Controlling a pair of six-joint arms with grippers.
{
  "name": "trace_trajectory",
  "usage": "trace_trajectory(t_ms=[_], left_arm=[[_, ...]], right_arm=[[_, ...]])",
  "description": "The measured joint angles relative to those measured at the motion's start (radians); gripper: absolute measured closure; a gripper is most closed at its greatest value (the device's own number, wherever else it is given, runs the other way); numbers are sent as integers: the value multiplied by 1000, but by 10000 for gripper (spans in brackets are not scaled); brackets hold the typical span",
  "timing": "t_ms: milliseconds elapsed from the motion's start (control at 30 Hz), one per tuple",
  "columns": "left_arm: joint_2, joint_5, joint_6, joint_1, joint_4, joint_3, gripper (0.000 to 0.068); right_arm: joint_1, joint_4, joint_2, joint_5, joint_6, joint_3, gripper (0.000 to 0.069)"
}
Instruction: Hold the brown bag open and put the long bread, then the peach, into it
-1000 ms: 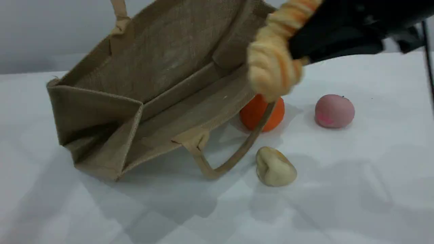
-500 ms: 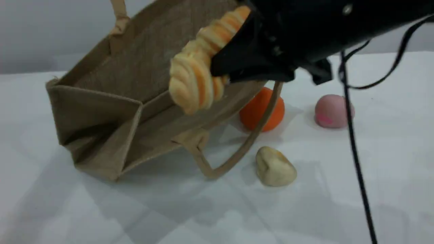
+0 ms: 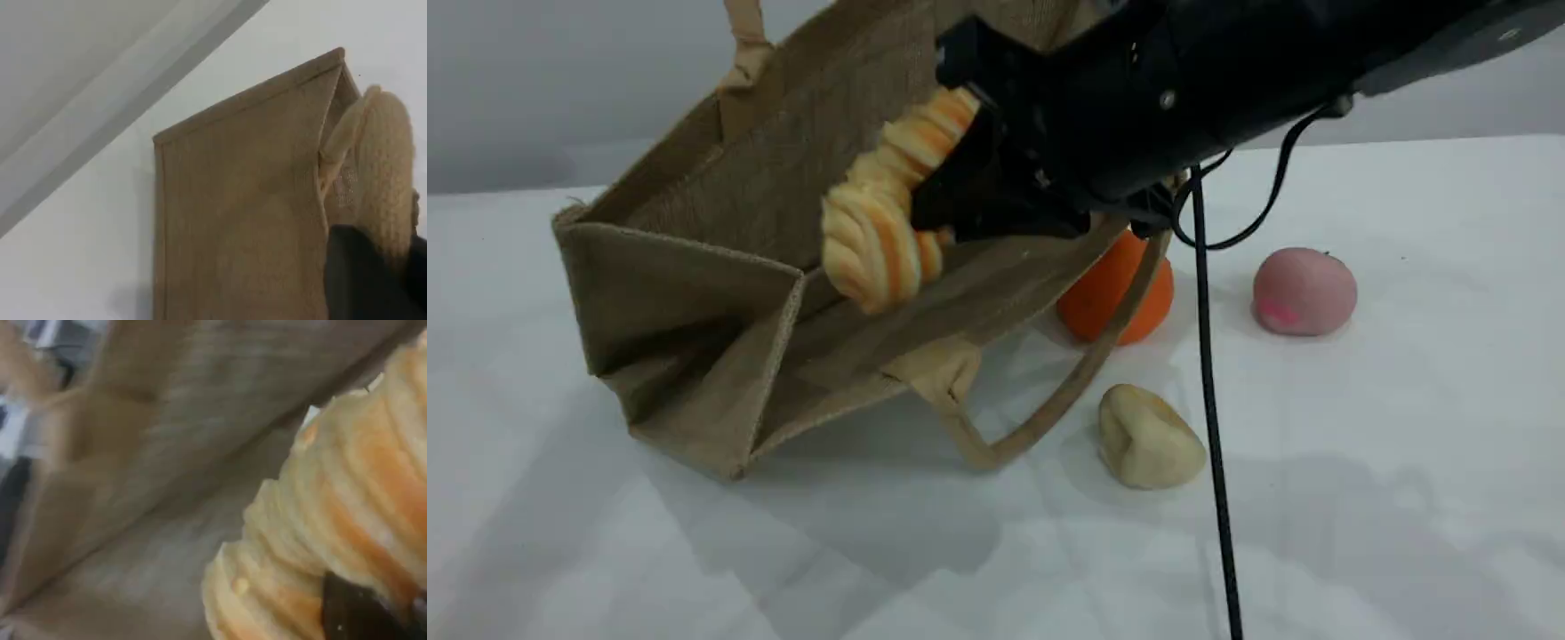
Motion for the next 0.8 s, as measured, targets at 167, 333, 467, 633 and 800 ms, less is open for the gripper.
trace_trajectory(t_ms=[167, 333, 467, 633, 800], left_arm=[[0, 0, 0, 0, 0, 0, 583], [0, 0, -3, 0, 0, 0, 583], [0, 0, -3, 0, 0, 0, 583], [0, 0, -3, 0, 0, 0, 583], [0, 0, -4, 0, 0, 0, 583]], right_arm=[[0, 0, 34, -125, 5, -40, 636], [0, 2, 34, -216, 5, -77, 636], [0, 1, 34, -248, -22, -84, 634], [0, 1, 35, -229, -43, -85, 580], [0, -2, 35, -192, -38, -95, 385]])
